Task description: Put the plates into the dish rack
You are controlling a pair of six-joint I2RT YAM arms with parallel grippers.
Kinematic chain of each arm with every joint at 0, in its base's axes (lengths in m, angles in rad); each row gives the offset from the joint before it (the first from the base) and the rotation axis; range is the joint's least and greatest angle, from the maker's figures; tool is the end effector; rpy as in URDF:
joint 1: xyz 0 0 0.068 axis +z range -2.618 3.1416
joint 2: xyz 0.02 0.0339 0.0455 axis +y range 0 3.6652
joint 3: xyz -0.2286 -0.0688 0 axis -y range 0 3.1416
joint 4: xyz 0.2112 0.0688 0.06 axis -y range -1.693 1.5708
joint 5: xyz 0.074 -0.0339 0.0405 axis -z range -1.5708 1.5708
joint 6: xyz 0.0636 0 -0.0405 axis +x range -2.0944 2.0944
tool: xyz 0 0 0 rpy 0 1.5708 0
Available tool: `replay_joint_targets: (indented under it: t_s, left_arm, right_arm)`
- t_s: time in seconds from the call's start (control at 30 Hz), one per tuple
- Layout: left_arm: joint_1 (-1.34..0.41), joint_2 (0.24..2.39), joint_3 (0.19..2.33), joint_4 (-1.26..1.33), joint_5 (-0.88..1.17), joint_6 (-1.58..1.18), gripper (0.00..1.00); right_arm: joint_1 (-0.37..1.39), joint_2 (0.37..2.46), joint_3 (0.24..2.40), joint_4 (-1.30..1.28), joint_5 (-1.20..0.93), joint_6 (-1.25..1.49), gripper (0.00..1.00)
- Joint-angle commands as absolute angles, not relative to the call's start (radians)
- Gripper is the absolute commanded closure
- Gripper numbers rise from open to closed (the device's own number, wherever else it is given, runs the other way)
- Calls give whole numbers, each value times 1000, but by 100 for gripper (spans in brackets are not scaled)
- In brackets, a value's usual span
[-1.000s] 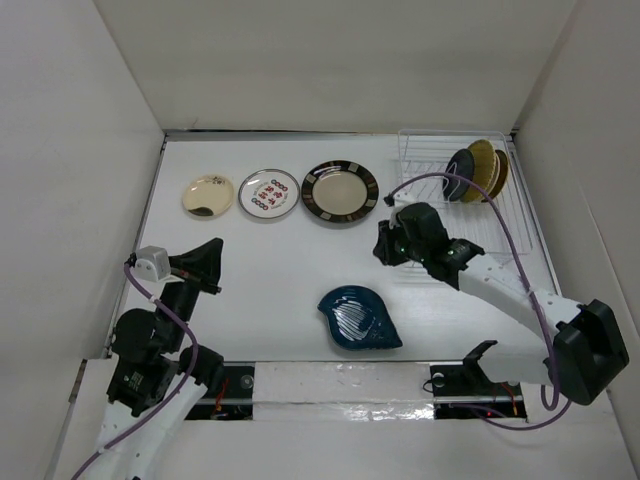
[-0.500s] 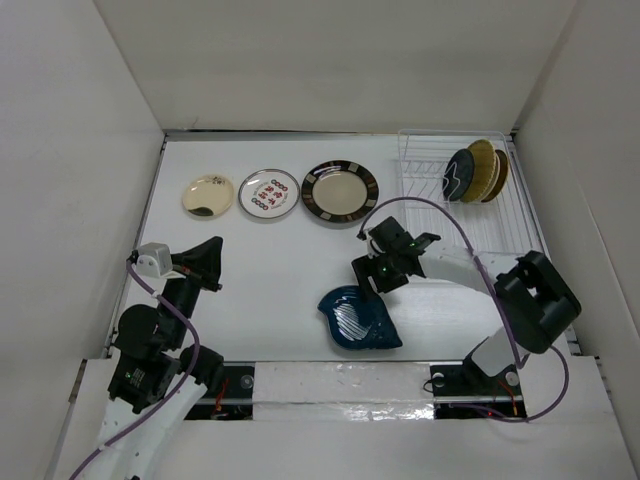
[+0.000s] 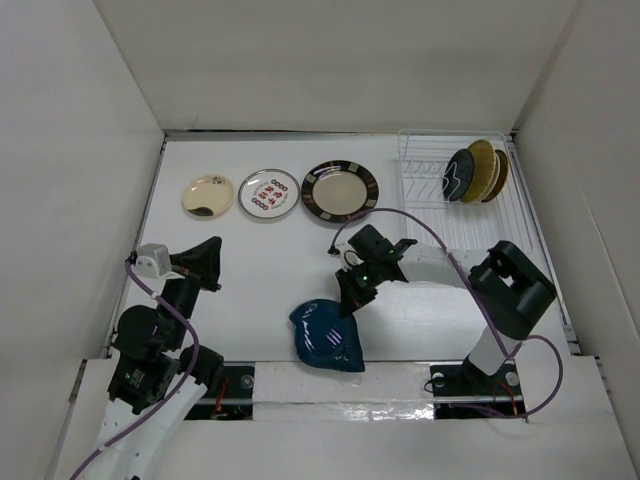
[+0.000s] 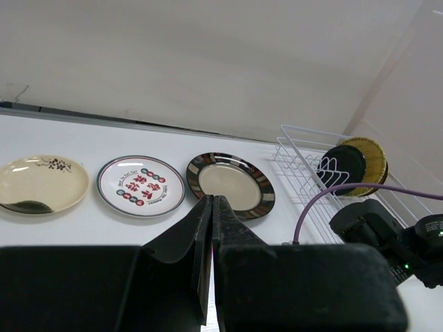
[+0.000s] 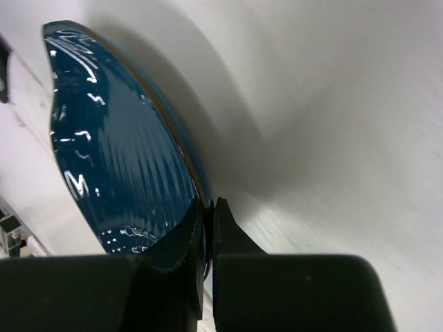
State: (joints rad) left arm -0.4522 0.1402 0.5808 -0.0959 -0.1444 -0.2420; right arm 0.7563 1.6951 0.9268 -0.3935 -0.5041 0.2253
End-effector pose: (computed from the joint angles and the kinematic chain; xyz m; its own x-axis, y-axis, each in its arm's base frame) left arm 0.0831 -0.0302 0.3361 0.2207 -0.3708 -0.9021 0.3744 0.8863 -0.2728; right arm 0.1924 0.2237 0.1177 -0.8160 -0.5009 -0.2886 -0.5728 0.6330 0.5208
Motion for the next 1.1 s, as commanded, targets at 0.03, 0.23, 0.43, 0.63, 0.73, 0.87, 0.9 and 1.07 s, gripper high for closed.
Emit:
replay_joint_targets:
  t_s: [0.03,0.23,0.43,0.63,0.73,0.87,0.9,1.07]
  left_arm:
    - [-457,121,592,-58,-155,-236,99]
    - [-457,109,592,-54,-149,-238,98]
    - [-457,100,592,-52,-123,-239,96]
    - [-457,80,592,-55,-95,-244,93]
    - [-457,58,591,-57,-97,-244,92]
    - [-457,46,591,-57,-91,-247,92]
    - [-457,43,591,-57,-87,-247,92]
    - [-466,31,591,-57,-94,-247,92]
  right_arm:
    - [773,1700,922,-345,-456,241,100]
    - [764,1484,1040,-308,-321,287,100]
    - [605,1396,1303,-406,100,299,100]
    - [460,1483,1596,-514,585,209,100]
    - [376,1563,1722,-540,774,141,100]
    - [281,1666,1874,-586,877,78,100]
    - [261,1687,1908,-604,912,62,100]
    - [252,1827,2042,-693,1009,-28,100]
